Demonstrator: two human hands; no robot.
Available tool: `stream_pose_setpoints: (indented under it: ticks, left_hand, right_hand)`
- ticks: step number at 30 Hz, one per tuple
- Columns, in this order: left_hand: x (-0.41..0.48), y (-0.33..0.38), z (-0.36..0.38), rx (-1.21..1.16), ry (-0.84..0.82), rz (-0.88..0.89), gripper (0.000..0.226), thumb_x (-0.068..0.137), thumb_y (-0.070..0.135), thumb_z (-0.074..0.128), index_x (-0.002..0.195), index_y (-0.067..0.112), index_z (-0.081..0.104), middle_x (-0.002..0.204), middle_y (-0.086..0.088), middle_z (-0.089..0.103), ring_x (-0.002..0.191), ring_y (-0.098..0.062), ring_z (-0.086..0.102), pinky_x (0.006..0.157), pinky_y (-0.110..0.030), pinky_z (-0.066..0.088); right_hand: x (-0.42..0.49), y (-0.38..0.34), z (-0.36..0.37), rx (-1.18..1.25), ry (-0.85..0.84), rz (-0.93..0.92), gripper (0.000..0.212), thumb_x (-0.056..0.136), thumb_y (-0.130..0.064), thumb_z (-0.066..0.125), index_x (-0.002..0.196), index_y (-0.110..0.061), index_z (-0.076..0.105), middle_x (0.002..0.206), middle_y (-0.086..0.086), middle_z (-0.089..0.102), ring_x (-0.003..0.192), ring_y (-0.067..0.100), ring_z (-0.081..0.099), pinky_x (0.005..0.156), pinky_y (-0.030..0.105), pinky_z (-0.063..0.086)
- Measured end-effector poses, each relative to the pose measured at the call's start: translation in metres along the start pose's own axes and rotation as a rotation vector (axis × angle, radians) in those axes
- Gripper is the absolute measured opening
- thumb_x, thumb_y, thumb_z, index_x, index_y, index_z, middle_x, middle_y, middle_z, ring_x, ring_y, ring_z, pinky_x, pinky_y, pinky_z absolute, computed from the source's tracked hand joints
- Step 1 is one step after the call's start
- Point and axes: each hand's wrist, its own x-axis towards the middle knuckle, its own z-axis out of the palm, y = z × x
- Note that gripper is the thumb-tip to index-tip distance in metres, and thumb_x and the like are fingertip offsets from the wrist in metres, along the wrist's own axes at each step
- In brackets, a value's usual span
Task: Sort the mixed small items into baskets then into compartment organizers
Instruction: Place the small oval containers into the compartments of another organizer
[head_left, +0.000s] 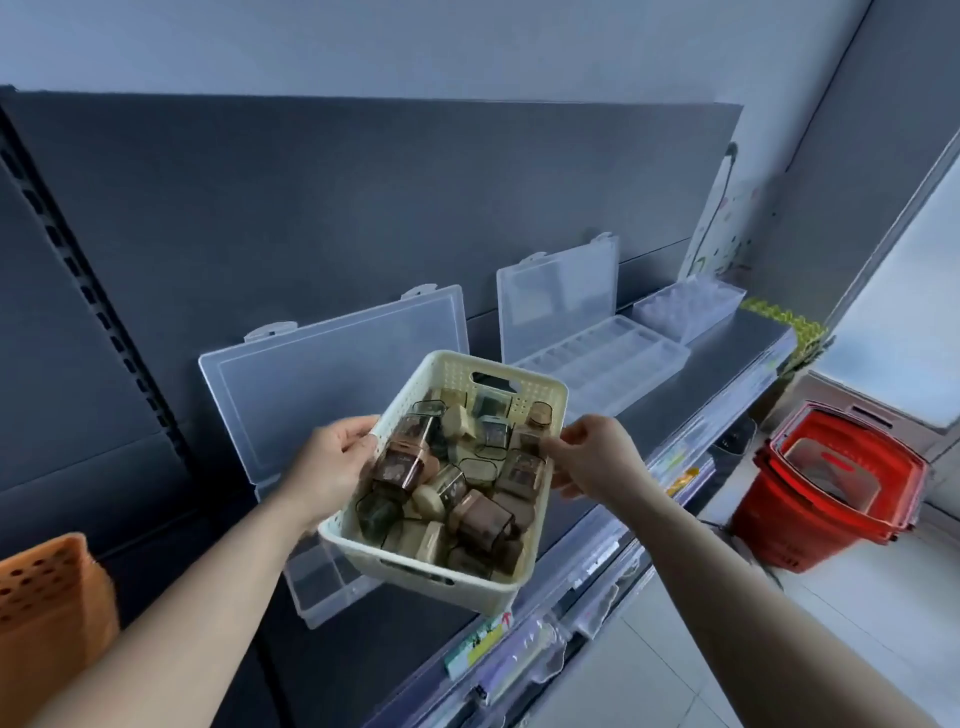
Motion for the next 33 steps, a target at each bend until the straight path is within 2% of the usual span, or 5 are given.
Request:
stream_pose_setpoints:
  ticks: [5, 10, 17, 23, 33]
  left_hand:
    - [0.032, -0.004, -0.005, 0.058, -0.050, -0.033, 0.028, 0.097, 0.003, 0.048, 0.121, 0.011, 0.060, 0.108, -0.003, 0.066, 0.087, -0.002, 0.060, 0.069, -0.004, 0.044]
    - [0.055, -0.009, -0.008, 0.156, -0.098, -0.068, 0.028, 0.098, 0.010, 0.049, 0.119, 0.023, 0.062, 0.106, 0.007, 0.069, 0.099, -0.008, 0.063, 0.081, -0.017, 0.044]
    - [0.075, 0.000, -0.003, 0.283, -0.075, -0.114, 0.028, 0.097, 0.011, 0.052, 0.106, 0.036, 0.062, 0.107, 0.005, 0.070, 0.105, -0.009, 0.063, 0.100, -0.031, 0.043]
    - [0.077, 0.012, 0.008, 0.318, 0.195, -0.201, 0.021, 0.090, 0.013, 0.064, 0.094, 0.033, 0.068, 0.094, 0.013, 0.069, 0.098, -0.007, 0.064, 0.095, -0.031, 0.046]
    - [0.015, -0.002, 0.033, 0.277, 0.706, -0.365, 0.049, 0.093, 0.022, 0.059, 0.140, 0.015, 0.046, 0.143, -0.001, 0.048, 0.131, -0.017, 0.043, 0.099, -0.029, 0.034]
  right_hand:
    - [0.052, -0.004, 0.001, 0.004, -0.087, 0.013, 0.027, 0.088, -0.022, 0.066, 0.070, -0.003, 0.057, 0.066, 0.013, 0.070, 0.060, 0.024, 0.071, 0.060, 0.036, 0.060]
    - [0.099, 0.006, -0.001, -0.052, -0.138, 0.035, 0.022, 0.085, -0.016, 0.069, 0.089, -0.007, 0.050, 0.062, 0.014, 0.071, 0.058, 0.026, 0.071, 0.069, 0.042, 0.060]
    - [0.152, 0.000, -0.004, -0.325, -0.304, -0.115, 0.027, 0.092, -0.024, 0.050, 0.090, 0.000, 0.061, 0.043, 0.005, 0.061, 0.037, 0.018, 0.057, 0.039, 0.015, 0.039]
    - [0.182, -0.002, 0.000, -0.487, -0.417, -0.335, 0.023, 0.089, -0.016, 0.041, 0.073, -0.002, 0.049, 0.047, 0.008, 0.055, 0.030, 0.013, 0.052, 0.043, 0.024, 0.040]
    - [0.201, -0.003, 0.000, -0.483, -0.708, -0.426, 0.008, 0.084, -0.008, 0.034, 0.081, -0.006, 0.041, 0.048, 0.011, 0.062, 0.038, 0.022, 0.061, 0.039, 0.021, 0.042]
